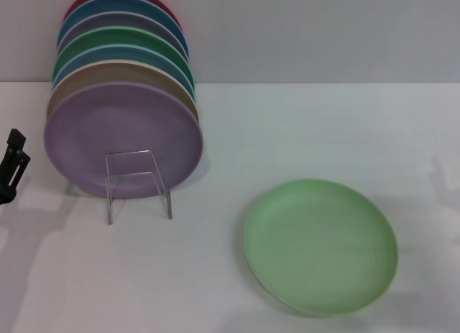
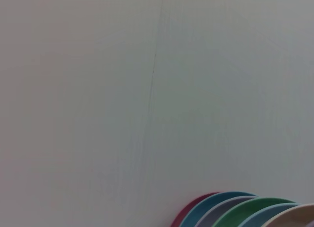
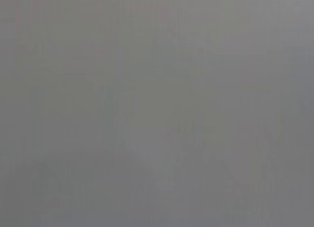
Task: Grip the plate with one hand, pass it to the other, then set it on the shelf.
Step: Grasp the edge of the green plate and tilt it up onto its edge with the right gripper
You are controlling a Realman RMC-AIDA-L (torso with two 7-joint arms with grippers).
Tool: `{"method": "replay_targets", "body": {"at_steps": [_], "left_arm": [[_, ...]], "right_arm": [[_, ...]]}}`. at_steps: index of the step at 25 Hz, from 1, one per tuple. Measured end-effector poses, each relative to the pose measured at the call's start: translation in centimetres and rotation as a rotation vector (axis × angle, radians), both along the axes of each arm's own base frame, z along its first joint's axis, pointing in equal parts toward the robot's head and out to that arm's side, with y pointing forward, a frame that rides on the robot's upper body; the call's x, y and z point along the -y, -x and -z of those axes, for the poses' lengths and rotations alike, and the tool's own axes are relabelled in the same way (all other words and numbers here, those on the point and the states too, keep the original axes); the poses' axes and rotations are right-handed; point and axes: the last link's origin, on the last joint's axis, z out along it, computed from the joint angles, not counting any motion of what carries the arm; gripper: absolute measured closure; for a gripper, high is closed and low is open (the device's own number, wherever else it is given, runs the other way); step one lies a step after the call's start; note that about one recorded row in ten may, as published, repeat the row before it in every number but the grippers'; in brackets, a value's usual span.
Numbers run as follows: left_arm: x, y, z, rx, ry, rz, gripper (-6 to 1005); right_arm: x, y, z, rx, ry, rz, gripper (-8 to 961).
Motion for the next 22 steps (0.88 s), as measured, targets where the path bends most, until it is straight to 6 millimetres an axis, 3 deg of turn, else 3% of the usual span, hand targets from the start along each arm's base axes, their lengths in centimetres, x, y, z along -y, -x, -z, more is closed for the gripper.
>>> {"method": "replay_targets", "body": {"at_steps": [16, 20, 22], "left_arm": [[-0.04, -0.17, 0.11, 0.005, -0.001, 0.004, 181], [-0.21, -0.3, 0.12, 0.005, -0.001, 0.008, 181], [-0.34, -0.36, 0.15, 0.005, 0.002, 0.009, 181]], "right_arm": [[-0.05, -0.04, -0.13, 0.008, -0.003, -0.001, 312], [-0.02, 0.23, -0.26, 0.09, -0.039, 0.001, 313], [0.12, 0.71, 0.02, 0.215, -0.095, 0.024, 313]]}}
